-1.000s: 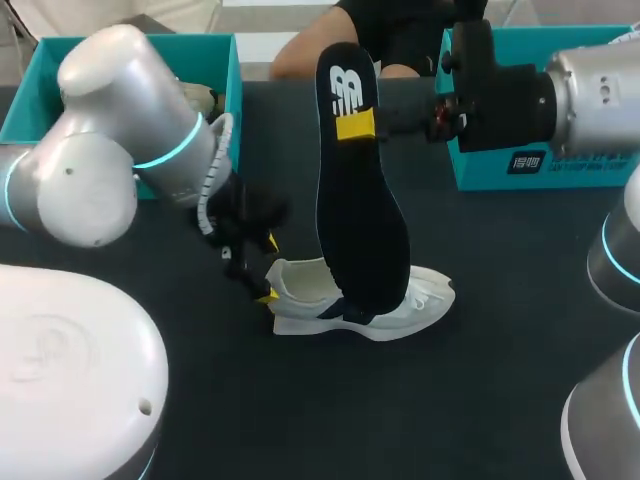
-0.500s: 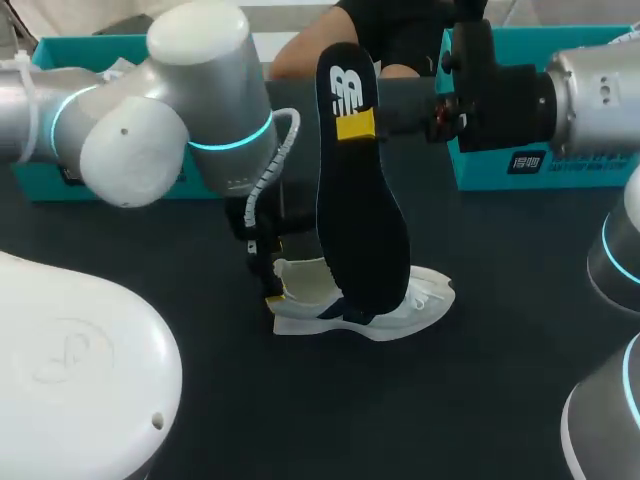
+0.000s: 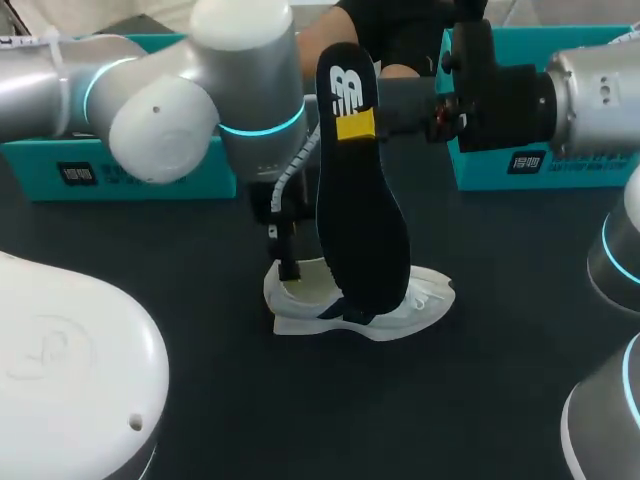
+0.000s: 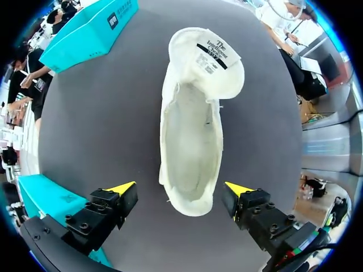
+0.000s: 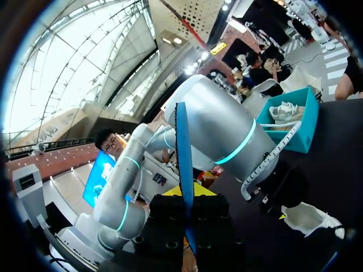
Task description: Take the shoe out of the shoebox, open the shoe tongue, remove and reinsert the insole, then place the shoe into the shoebox
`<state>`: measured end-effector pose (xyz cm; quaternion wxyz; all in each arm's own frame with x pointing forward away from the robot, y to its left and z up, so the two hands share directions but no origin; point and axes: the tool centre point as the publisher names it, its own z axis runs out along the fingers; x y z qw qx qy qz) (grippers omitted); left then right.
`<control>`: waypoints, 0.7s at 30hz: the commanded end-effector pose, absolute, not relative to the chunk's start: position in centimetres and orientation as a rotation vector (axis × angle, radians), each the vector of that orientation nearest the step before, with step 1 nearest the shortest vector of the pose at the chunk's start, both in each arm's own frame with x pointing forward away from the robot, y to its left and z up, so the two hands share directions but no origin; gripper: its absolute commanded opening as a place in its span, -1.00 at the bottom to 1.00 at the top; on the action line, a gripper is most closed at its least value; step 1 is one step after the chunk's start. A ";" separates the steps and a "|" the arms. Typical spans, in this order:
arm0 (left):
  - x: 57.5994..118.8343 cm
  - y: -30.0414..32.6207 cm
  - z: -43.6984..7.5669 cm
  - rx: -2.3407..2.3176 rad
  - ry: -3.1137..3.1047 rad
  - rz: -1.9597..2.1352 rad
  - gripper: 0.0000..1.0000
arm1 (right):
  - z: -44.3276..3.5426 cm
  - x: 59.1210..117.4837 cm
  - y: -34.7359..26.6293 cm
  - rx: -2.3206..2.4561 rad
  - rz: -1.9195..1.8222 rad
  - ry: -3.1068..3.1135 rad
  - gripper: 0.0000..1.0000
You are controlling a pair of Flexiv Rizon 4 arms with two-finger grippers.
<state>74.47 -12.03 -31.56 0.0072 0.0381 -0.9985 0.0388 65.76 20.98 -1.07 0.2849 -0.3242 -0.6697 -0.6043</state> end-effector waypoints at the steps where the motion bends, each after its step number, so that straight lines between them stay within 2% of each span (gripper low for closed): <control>1: 75.5 -14.2 -32.1 0.089 -3.136 0.057 1.00 | -1.1 65.7 21.2 -0.872 -1.615 -1.793 -1.00; 16: 77.5 -17.8 -36.7 0.069 -3.146 0.077 1.00 | -1.1 65.7 21.2 -0.872 -1.615 -1.793 -1.00; 18: 77.6 -18.1 -37.2 0.076 -3.132 0.079 0.91 | -1.1 65.7 21.2 -0.872 -1.615 -1.793 -1.00; 19: 77.6 -18.1 -37.4 0.075 -3.133 0.074 0.60 | -1.1 65.7 21.2 -0.872 -1.615 -1.793 -1.00; 20: 77.5 -18.1 -37.5 0.081 -3.130 0.079 0.39 | -1.1 65.7 21.2 -0.872 -1.615 -1.793 -1.00; 21: 77.5 -18.1 -37.6 0.082 -3.125 0.087 0.28 | -1.1 65.7 21.2 -0.872 -1.615 -1.793 -1.00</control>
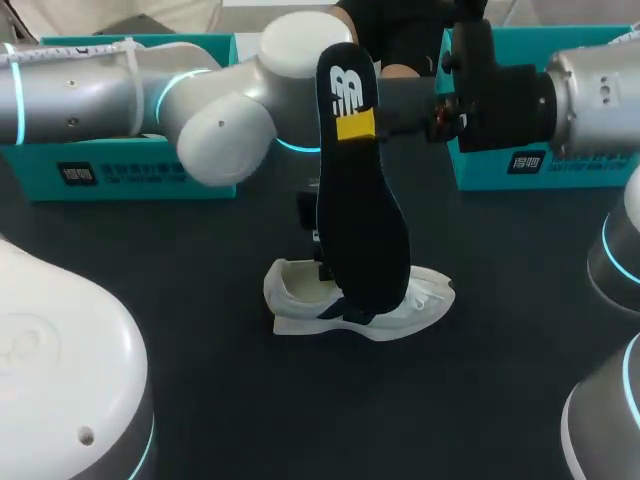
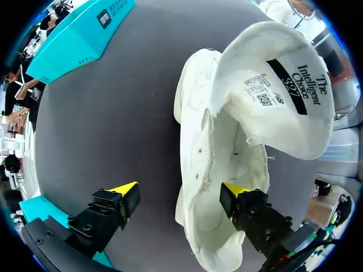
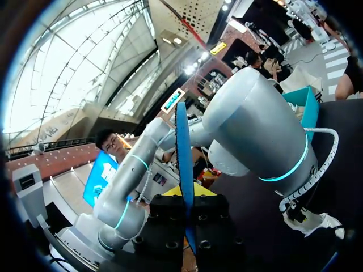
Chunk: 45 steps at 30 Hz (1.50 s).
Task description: Take the shoe out of the shoebox, open the shoe tongue, remove and reinsert the insole, then place the shoe into the shoebox
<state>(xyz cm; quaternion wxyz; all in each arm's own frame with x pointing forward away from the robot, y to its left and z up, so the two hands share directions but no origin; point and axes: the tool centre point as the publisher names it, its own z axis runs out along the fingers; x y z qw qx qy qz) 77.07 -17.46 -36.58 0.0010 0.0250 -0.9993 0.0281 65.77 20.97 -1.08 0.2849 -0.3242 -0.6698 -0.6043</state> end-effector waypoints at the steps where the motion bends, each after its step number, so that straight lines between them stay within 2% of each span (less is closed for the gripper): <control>1: 77.4 -18.1 -37.7 0.087 -3.123 0.084 0.06 | -1.1 65.7 21.2 -0.872 -1.615 -1.793 -1.00; 3: 77.5 -18.0 -37.9 0.100 -3.120 0.092 -0.10 | -1.1 65.7 21.2 -0.872 -1.615 -1.793 -1.00; 4: 77.5 -17.9 -38.0 0.102 -3.119 0.090 -0.25 | -1.1 65.7 21.2 -0.872 -1.615 -1.793 -1.00; 8: 77.7 -17.9 -38.2 0.107 -3.116 0.086 -0.46 | -1.1 65.7 21.2 -0.872 -1.615 -1.793 -1.00; 10: 77.7 -18.1 -38.3 0.108 -3.112 0.098 -0.73 | -1.1 65.7 21.2 -0.872 -1.615 -1.793 -1.00; 12: 77.7 -18.3 -38.4 0.101 -3.108 0.105 -0.82 | -1.1 65.7 21.2 -0.872 -1.615 -1.793 -1.00; 13: 77.6 -18.5 -38.5 0.093 -3.106 0.112 -0.97 | -1.1 65.7 21.2 -0.872 -1.615 -1.793 -1.00; 14: 77.5 -18.6 -38.5 0.085 -3.103 0.116 -1.00 | -1.1 65.7 21.2 -0.872 -1.615 -1.793 -1.00; 23: 77.2 -18.9 -38.4 -0.141 -3.017 0.140 -1.00 | -1.1 65.7 21.2 -0.872 -1.615 -1.793 -1.00; 37: 79.4 -17.9 -32.9 -0.597 -2.590 0.234 -1.00 | -1.1 65.7 21.2 -0.872 -1.615 -1.793 -1.00; 45: 78.9 -17.9 -31.7 -0.639 -2.602 0.211 -1.00 | -1.1 65.7 21.2 -0.872 -1.615 -1.793 -1.00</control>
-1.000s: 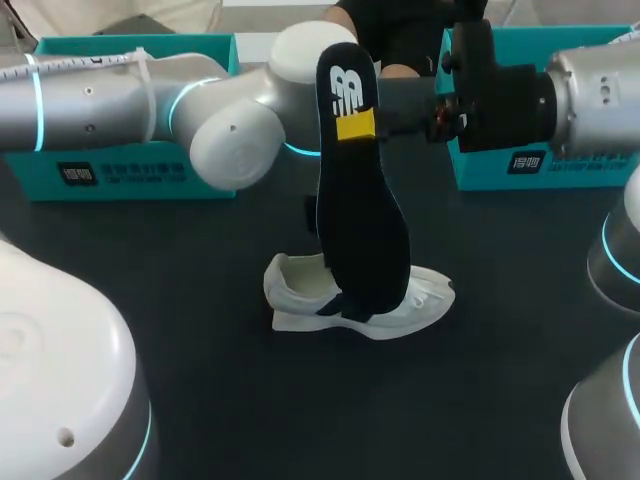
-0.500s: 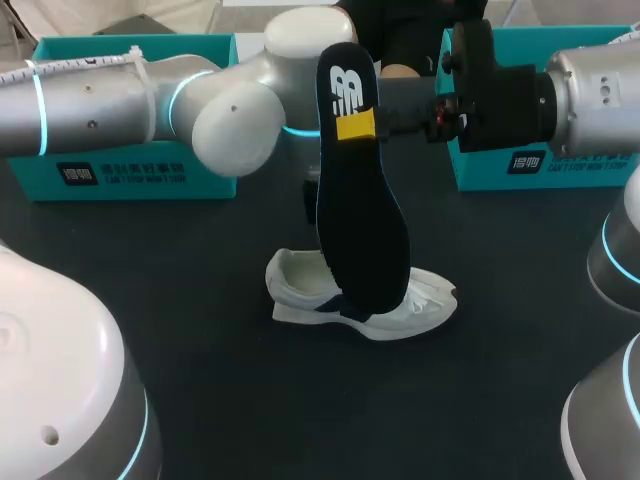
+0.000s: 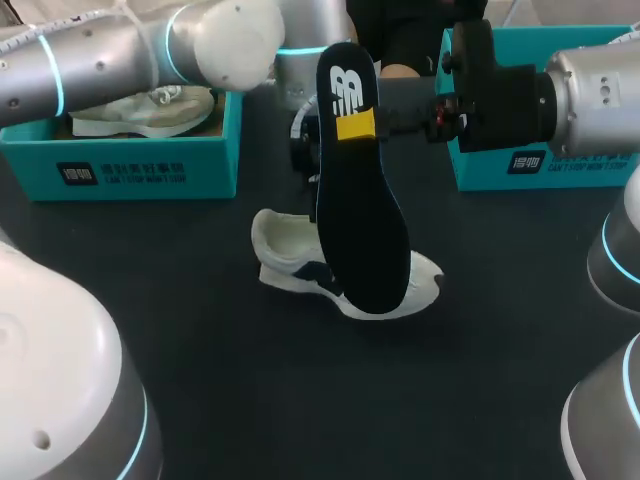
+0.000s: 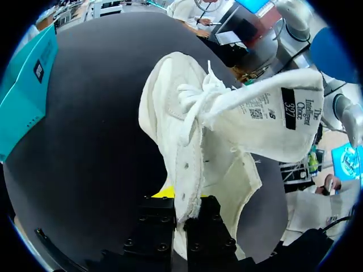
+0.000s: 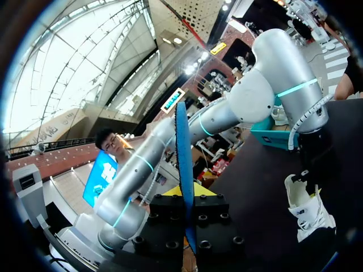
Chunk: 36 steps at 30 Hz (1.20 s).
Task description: Take the shoe out of the shoebox, open the shoe tongue, remove and reinsert the insole, then place the shoe into the shoebox
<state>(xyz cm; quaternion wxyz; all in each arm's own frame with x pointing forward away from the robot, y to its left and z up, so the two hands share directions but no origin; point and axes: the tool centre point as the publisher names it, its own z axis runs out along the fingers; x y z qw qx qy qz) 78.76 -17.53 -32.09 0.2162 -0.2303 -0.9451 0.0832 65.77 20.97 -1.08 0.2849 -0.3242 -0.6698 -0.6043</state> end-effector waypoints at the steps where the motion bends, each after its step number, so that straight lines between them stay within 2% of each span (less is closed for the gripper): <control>1: 78.9 -17.9 -31.7 -0.639 -2.602 0.211 -1.00 | -1.1 65.7 21.2 -0.872 -1.615 -1.793 -1.00; 9: 78.9 -17.9 -31.7 -0.639 -2.602 0.211 -1.00 | -1.1 65.7 21.2 -0.872 -1.615 -1.793 -1.00; 21: 79.2 -17.8 -31.1 -1.533 -1.898 -0.065 -1.00 | -1.1 65.7 21.2 -0.872 -1.615 -1.793 -1.00; 29: 80.5 -17.9 -30.2 -1.853 -1.679 -0.203 -1.00 | -1.1 65.7 21.2 -0.872 -1.615 -1.793 -1.00; 36: 80.6 -17.9 -30.2 -1.847 -1.733 -0.214 -1.00 | -1.1 65.7 21.2 -0.872 -1.615 -1.793 -1.00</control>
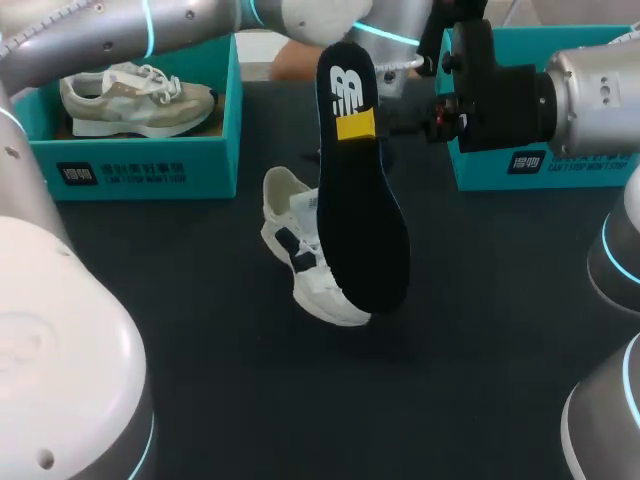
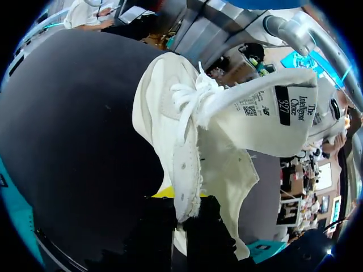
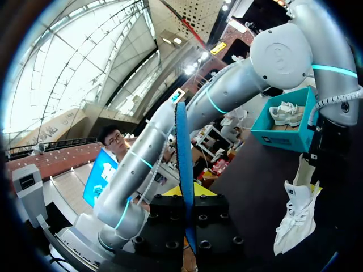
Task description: Take the shoe out of the shoebox, open the shoe tongue, remove and reinsert the insole, then place the shoe into the shoebox
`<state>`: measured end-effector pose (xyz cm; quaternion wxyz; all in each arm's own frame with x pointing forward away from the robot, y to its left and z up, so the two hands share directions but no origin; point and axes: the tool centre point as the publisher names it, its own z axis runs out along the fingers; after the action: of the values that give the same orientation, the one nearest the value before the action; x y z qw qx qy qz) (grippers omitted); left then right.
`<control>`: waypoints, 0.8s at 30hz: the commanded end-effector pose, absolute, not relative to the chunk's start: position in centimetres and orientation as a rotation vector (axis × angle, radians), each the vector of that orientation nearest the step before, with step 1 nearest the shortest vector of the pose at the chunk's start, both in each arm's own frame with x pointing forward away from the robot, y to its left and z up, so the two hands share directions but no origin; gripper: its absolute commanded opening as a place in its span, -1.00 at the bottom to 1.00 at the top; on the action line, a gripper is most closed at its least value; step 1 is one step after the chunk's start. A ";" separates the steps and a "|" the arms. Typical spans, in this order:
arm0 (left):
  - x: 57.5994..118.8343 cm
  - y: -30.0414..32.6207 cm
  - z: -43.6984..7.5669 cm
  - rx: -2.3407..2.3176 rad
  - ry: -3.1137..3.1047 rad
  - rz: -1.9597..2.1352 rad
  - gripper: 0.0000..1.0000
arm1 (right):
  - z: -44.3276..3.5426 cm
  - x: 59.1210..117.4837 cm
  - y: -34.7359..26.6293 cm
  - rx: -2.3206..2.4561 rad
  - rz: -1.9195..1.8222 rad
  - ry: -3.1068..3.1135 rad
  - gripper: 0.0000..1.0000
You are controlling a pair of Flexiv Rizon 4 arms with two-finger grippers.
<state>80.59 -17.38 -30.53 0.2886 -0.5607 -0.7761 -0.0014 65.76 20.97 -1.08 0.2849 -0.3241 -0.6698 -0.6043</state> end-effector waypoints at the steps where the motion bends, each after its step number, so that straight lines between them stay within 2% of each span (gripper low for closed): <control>1: 80.6 -17.9 -30.2 -1.847 -1.733 -0.214 -1.00 | -1.1 65.7 21.2 -0.872 -1.615 -1.793 -1.00; 24: 81.0 -20.5 -32.6 -1.935 -1.902 -0.331 -1.00 | -1.1 65.7 21.2 -0.872 -1.615 -1.793 -1.00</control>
<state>81.45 -20.51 -32.31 0.2141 -0.6888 -0.6844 -0.1067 65.76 20.97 -1.08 0.2849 -0.3241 -0.6698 -0.6043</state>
